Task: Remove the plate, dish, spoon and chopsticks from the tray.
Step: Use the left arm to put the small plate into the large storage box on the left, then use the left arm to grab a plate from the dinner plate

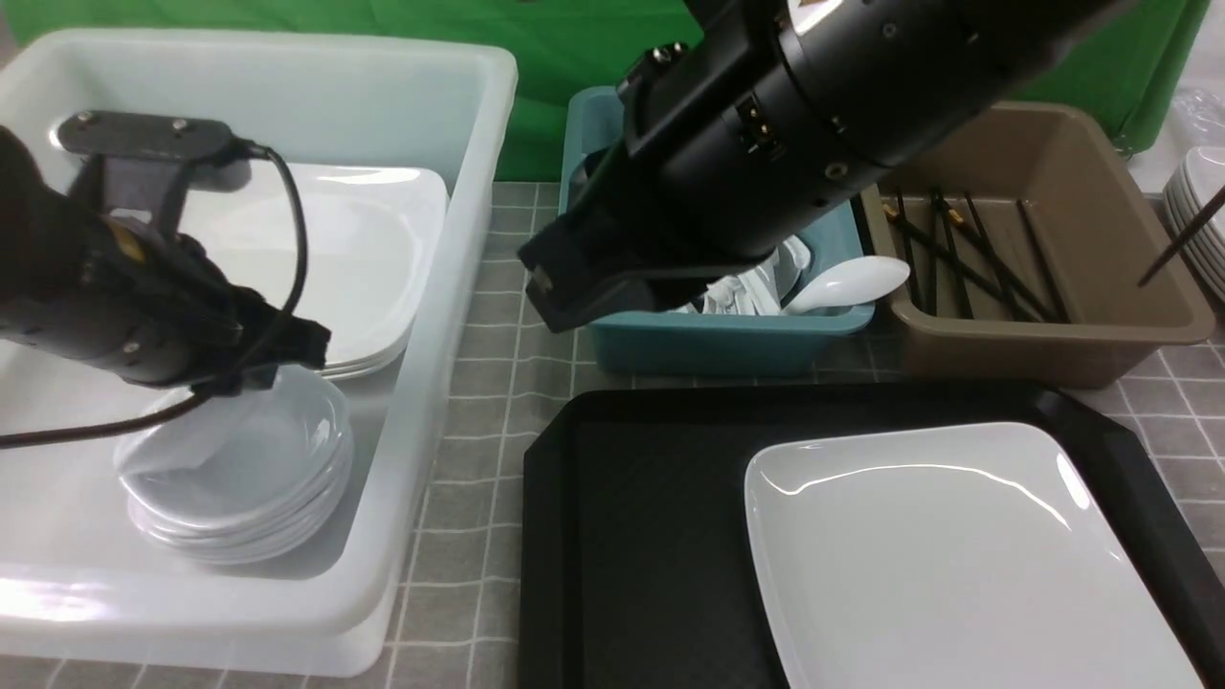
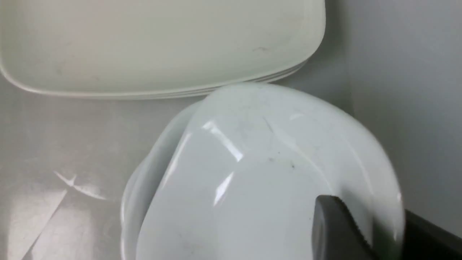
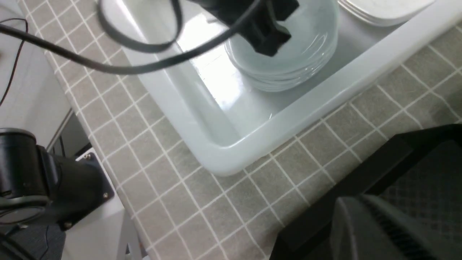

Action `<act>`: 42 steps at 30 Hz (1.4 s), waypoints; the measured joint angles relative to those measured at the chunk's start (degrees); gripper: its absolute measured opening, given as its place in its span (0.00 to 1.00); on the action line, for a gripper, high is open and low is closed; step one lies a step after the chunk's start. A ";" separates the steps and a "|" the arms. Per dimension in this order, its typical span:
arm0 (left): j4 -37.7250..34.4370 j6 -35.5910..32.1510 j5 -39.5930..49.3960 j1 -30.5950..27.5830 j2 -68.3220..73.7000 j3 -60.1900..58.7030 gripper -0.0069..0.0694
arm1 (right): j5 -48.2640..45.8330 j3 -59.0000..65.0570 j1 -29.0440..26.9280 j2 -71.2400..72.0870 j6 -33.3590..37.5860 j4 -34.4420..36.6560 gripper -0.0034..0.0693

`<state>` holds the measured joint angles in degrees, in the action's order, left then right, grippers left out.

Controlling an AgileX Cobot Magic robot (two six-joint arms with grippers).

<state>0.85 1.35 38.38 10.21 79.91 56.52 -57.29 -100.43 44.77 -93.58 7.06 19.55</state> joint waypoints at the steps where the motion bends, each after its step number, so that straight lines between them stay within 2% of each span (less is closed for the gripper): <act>1: -0.20 -0.08 -0.51 0.07 0.94 0.00 0.38 | -0.12 0.00 0.00 0.00 0.00 0.00 0.09; 4: -1.62 -0.12 -0.21 0.07 1.29 0.00 0.53 | -1.49 -0.08 0.00 0.00 0.44 -1.03 0.09; 7: -2.27 -0.12 2.49 0.07 -0.05 0.47 0.68 | -3.30 -0.19 0.00 0.00 0.04 -5.29 0.09; 9: -2.39 -0.28 4.30 0.07 -1.63 1.41 0.73 | -3.73 -0.19 0.00 0.00 -0.15 -8.15 0.09; 12: -2.94 -1.35 5.88 0.07 -4.87 3.19 0.76 | -4.33 -0.36 0.00 0.00 -0.19 -10.19 0.09; 16: -4.99 -2.48 6.52 0.07 -8.85 4.77 0.73 | -4.33 -0.36 -0.06 0.38 -0.67 -14.48 0.09; 18: -8.95 -3.32 6.59 0.07 -10.84 5.20 0.66 | -5.03 -0.36 -1.05 1.04 -1.71 -16.67 0.09; 19: -11.21 -4.70 6.86 0.30 -11.31 5.29 0.60 | -5.94 -0.36 -1.92 1.43 -1.71 -17.05 0.09; 20: -13.90 -7.13 7.51 1.19 -11.54 5.33 0.49 | -8.06 -0.36 -3.25 1.95 -1.63 -17.42 0.09; 21: -14.22 -7.13 7.64 1.19 -11.54 5.33 0.47 | -8.41 -0.36 -3.51 2.04 -1.63 -17.42 0.09; 23: -16.88 -10.32 9.89 4.66 -10.84 5.33 0.25 | -9.54 0.06 -6.86 3.31 -1.50 -17.98 0.09; 24: -17.46 -10.83 10.18 6.60 -10.22 5.33 0.18 | -9.54 0.84 -8.98 4.39 -1.50 -18.05 0.09; 27: -18.07 -12.05 9.87 13.20 -6.81 5.33 0.11 | -9.54 3.92 -14.46 7.41 -1.98 -18.24 0.09; 29: -18.20 -12.56 8.16 18.21 -2.84 5.39 0.10 | -9.54 8.23 -19.08 10.54 -2.70 -18.47 0.09; 30: -18.20 -12.56 8.16 18.63 -2.44 5.39 0.10 | -9.54 8.23 -19.08 10.54 -2.70 -18.47 0.09; 31: -18.32 -12.89 6.00 22.59 2.01 6.02 0.10 | -9.42 13.13 -22.24 13.67 -3.04 -18.60 0.09; 35: -18.48 -12.30 2.64 26.38 8.39 8.29 0.12 | -8.31 20.67 -25.04 18.24 -3.40 -18.56 0.09; 38: -18.48 -10.15 1.07 28.24 17.16 13.98 0.21 | -5.69 30.70 -26.35 25.18 -4.63 -18.42 0.09; 42: -18.47 -9.40 1.13 28.32 25.93 21.60 0.39 | -3.82 38.47 -26.35 32.06 -5.05 -18.00 0.09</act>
<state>-17.61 -8.05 39.50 38.52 105.84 78.12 -61.11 -61.96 18.42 -61.52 2.02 1.55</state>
